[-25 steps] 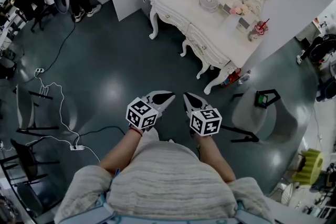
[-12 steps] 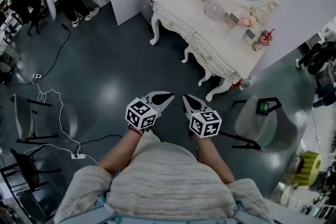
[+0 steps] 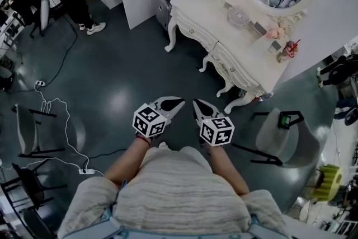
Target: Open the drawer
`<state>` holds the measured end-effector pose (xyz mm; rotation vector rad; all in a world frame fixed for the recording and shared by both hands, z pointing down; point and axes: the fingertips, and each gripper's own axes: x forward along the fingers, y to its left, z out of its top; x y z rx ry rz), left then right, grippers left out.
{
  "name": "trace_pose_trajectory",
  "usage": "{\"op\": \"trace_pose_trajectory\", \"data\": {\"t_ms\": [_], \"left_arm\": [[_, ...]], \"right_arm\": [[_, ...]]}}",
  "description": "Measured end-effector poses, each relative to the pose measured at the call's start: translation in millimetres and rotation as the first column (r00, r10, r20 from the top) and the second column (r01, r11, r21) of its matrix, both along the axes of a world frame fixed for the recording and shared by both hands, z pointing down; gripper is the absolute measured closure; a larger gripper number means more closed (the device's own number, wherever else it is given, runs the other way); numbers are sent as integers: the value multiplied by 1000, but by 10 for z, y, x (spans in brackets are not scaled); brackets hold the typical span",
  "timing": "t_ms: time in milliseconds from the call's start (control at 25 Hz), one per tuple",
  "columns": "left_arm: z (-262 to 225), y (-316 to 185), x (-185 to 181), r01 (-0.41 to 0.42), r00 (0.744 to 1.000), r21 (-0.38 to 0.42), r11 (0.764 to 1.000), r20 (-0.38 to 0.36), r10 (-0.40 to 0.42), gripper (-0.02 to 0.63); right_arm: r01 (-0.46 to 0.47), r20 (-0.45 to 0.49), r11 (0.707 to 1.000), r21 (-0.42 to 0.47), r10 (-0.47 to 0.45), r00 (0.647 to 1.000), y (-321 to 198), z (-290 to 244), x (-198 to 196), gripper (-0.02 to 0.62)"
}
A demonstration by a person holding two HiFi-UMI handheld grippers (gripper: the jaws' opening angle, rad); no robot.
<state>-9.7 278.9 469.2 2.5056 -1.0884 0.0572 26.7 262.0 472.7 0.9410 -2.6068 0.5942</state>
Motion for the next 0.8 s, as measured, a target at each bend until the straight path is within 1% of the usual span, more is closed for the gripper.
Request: {"op": "trace_pose_trajectory", "data": {"t_ms": [200, 480, 640, 800], "left_arm": [[45, -66, -98, -2, 1000, -6, 1000, -9, 2, 592], [128, -316, -203, 3, 1000, -13, 1000, -8, -3, 592], [124, -573, -272, 2, 1000, -15, 1000, -1, -2, 592], [176, -932, -301, -4, 1000, -27, 1000, 0, 4, 592]], "right_arm": [[4, -13, 1000, -5, -4, 1000, -66, 43, -115, 586], [16, -22, 1000, -8, -16, 1000, -346, 125, -243, 586], [21, -20, 1000, -6, -21, 1000, -643, 123, -336, 586], [17, -20, 1000, -12, -18, 1000, -1033, 172, -382, 586]]}}
